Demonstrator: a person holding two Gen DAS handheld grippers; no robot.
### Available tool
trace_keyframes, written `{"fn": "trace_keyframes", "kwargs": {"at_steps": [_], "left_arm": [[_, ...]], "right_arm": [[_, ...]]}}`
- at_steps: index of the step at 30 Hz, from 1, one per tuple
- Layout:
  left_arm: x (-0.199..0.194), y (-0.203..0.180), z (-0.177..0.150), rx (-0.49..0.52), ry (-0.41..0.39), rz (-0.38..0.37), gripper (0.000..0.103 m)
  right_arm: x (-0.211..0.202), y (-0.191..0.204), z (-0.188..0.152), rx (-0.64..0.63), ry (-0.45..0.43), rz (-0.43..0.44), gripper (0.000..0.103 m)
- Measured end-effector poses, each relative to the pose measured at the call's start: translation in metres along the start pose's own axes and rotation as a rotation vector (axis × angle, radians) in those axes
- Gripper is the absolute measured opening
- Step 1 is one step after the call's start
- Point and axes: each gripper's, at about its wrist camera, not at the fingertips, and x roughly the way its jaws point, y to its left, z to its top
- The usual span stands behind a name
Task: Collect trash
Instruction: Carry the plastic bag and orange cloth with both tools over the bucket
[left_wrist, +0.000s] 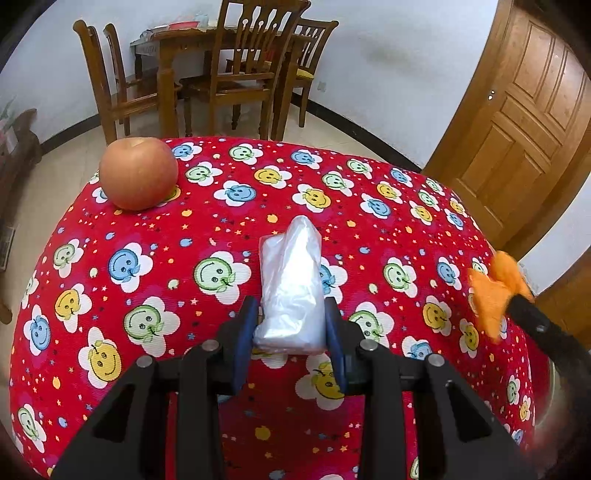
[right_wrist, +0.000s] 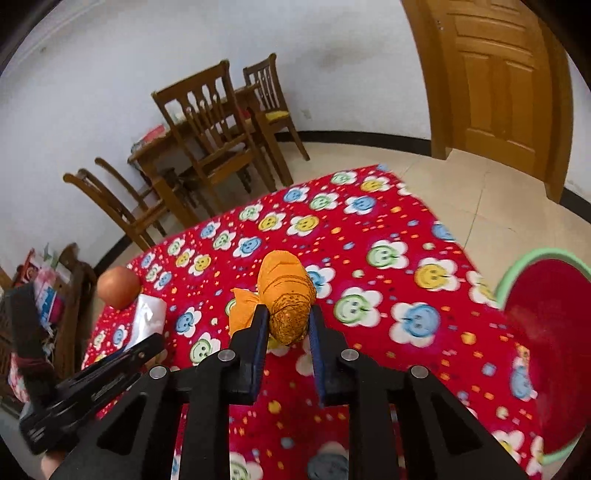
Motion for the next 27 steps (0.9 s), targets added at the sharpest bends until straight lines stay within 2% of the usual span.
{"fn": "trace_keyframes", "kwargs": {"at_steps": [8, 16, 27], "left_arm": [[-0.002, -0.012, -0.002, 0.03, -0.008, -0.005, 0.036], [-0.006, -0.023, -0.003, 0.044, -0.015, -0.031, 0.036], [-0.027, -0.055, -0.009, 0.105, -0.036, -0.08, 0.036]], "right_arm": [[-0.053, -0.026, -0.005, 0.043, -0.081, -0.019, 0.021], [-0.095, -0.053, -0.017, 0.088, -0.144, -0.075, 0.021], [-0.135, -0.103, -0.033, 0.183, -0.179, -0.151, 0.021]]}}
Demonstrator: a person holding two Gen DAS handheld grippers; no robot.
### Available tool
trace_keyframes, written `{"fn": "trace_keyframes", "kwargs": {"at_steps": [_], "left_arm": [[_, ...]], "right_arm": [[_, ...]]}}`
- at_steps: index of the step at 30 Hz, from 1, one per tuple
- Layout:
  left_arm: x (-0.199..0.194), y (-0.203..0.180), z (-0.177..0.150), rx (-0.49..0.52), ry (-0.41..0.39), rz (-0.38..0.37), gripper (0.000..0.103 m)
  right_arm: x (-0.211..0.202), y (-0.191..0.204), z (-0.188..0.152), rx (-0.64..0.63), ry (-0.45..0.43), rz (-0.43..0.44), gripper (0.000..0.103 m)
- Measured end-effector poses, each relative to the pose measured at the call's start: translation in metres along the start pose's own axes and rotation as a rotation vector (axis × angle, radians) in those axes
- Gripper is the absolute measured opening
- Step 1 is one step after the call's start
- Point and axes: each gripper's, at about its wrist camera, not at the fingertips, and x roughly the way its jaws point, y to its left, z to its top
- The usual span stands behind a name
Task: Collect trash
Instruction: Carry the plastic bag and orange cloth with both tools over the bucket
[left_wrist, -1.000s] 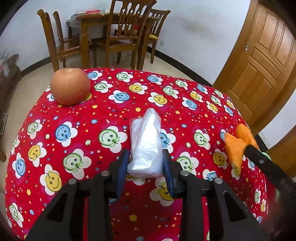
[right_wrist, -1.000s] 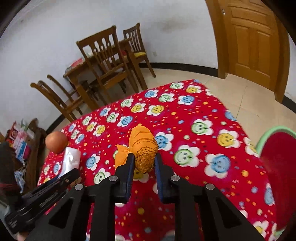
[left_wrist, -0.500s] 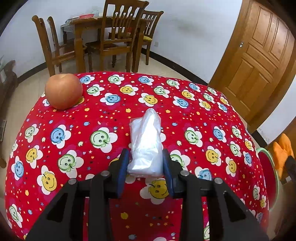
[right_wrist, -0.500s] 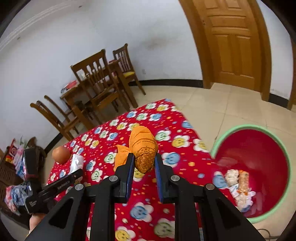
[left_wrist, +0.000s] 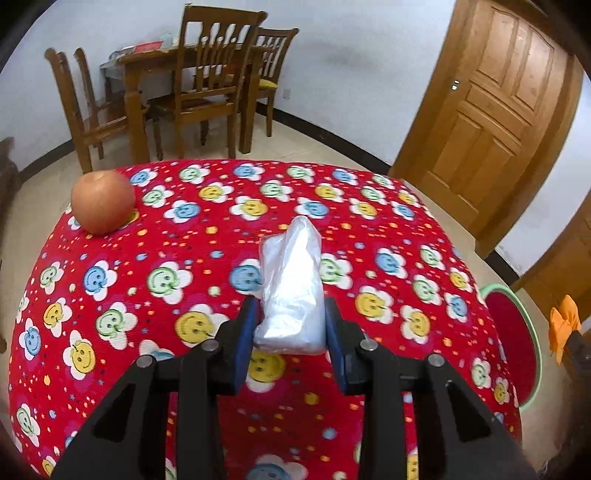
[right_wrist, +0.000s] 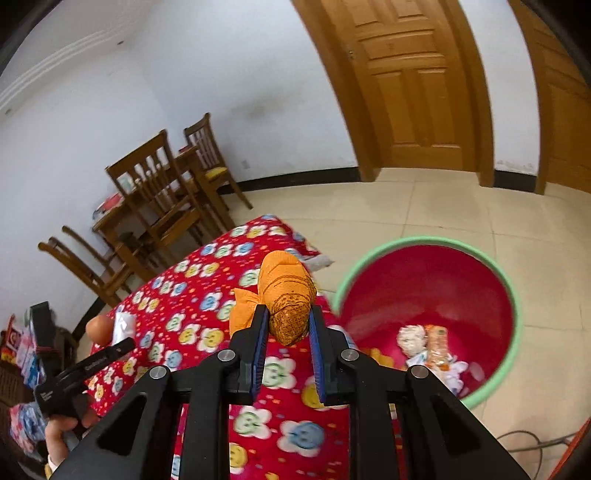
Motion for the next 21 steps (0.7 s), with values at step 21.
{"fn": "trace_keyframes", "kwargs": {"at_steps": [21], "left_arm": [[-0.027, -0.127, -0.022, 0.203, 0.058, -0.213, 0.036]], "right_arm": [[-0.017, -0.11, -0.025, 0.196, 0.016, -0.145, 0.024]]}}
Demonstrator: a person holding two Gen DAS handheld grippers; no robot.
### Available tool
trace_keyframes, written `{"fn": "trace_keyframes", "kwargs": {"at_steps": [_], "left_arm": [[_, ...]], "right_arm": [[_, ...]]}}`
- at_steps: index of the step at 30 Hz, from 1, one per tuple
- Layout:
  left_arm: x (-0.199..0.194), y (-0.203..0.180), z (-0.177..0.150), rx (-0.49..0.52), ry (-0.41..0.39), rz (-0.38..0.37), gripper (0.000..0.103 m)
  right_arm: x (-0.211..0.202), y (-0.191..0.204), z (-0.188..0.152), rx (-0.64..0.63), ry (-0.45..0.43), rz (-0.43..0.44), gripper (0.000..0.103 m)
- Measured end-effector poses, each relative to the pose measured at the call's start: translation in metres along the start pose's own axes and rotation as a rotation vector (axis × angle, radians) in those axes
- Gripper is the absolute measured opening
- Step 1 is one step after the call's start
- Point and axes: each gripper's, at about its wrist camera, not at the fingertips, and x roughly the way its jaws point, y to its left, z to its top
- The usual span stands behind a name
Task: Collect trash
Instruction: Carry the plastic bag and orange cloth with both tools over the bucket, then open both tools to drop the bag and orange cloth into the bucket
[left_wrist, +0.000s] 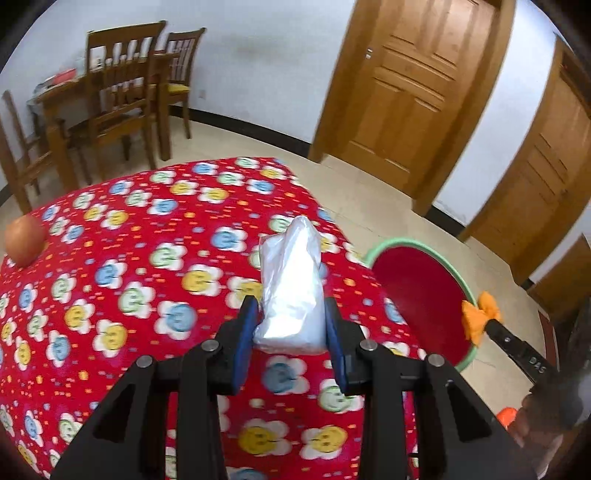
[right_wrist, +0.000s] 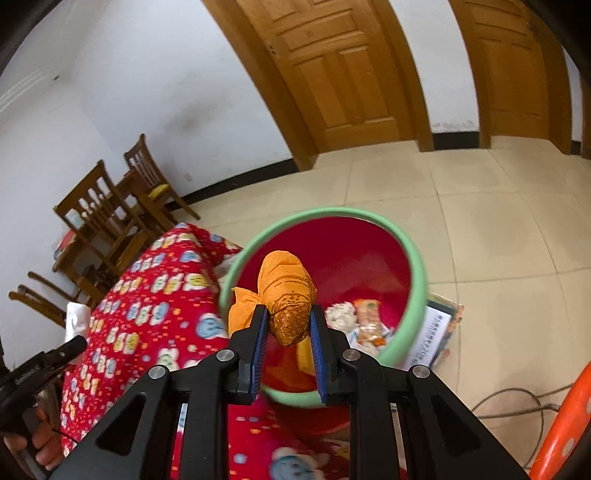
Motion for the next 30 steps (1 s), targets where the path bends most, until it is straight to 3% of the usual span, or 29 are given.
{"fn": "trace_keyframes", "kwargs": {"at_steps": [14, 18, 22, 30], "left_arm": [[0.032, -0.054, 0.0, 0.092, 0.068, -0.058, 0.036], [0.041, -0.066, 0.001, 0.118, 0.078, -0.066, 0.036], [0.05, -0.079, 0.002, 0.138, 0.085, -0.09, 0.036], [0.069, -0.11, -0.003, 0.203, 0.117, -0.145, 0.036]], "right_arm": [[0.008, -0.04, 0.002, 0.067, 0.031, 0.003, 0.031], [0.004, -0.043, 0.004, 0.065, 0.02, 0.02, 0.031], [-0.006, -0.046, 0.006, 0.056, -0.005, 0.03, 0.043], [-0.019, -0.052, 0.005, 0.057, -0.052, -0.021, 0.044]]}}
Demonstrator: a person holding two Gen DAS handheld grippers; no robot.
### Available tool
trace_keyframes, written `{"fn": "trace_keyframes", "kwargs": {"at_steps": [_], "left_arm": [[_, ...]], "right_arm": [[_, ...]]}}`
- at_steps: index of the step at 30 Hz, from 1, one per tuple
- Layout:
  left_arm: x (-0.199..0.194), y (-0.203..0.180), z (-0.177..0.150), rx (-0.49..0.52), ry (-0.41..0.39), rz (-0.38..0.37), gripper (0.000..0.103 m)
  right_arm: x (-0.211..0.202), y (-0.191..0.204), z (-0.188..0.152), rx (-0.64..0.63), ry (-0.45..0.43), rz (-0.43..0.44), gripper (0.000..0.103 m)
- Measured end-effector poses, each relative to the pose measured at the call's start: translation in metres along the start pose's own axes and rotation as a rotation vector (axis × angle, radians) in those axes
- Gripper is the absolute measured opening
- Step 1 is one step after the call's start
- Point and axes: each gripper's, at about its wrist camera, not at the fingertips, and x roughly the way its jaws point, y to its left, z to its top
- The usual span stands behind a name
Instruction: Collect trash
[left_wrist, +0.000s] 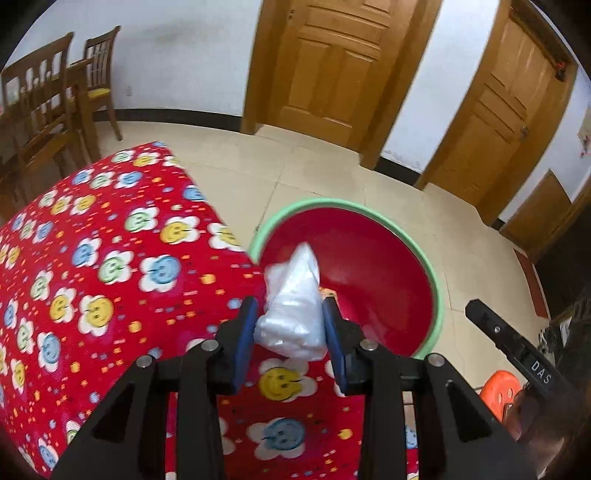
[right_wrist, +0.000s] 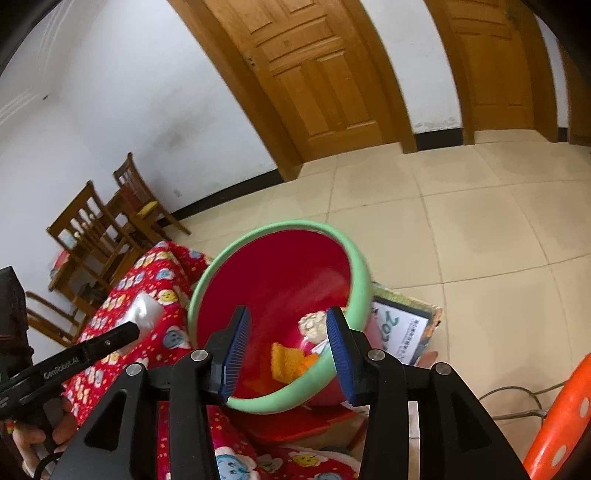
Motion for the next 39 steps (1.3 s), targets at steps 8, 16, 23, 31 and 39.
{"fn": "trace_keyframes", "kwargs": {"at_steps": [8, 16, 23, 31, 39], "left_arm": [[0.019, -0.021, 0.002, 0.059, 0.021, -0.002, 0.036], [0.018, -0.02, 0.001, 0.049, 0.019, 0.029, 0.049], [-0.005, -0.003, -0.004, 0.014, -0.019, 0.07, 0.057], [-0.041, 0.021, -0.018, -0.051, -0.057, 0.096, 0.057], [-0.082, 0.039, -0.036, -0.093, -0.104, 0.143, 0.067]], "right_arm": [[-0.006, -0.012, 0.002, 0.043, -0.02, -0.025, 0.044], [-0.01, -0.013, 0.002, 0.051, -0.026, -0.015, 0.044], [-0.018, -0.001, 0.003, 0.023, -0.035, 0.018, 0.045], [-0.035, 0.026, 0.001, -0.022, -0.055, 0.081, 0.045], [-0.053, 0.052, -0.005, -0.08, -0.064, 0.118, 0.049]]}}
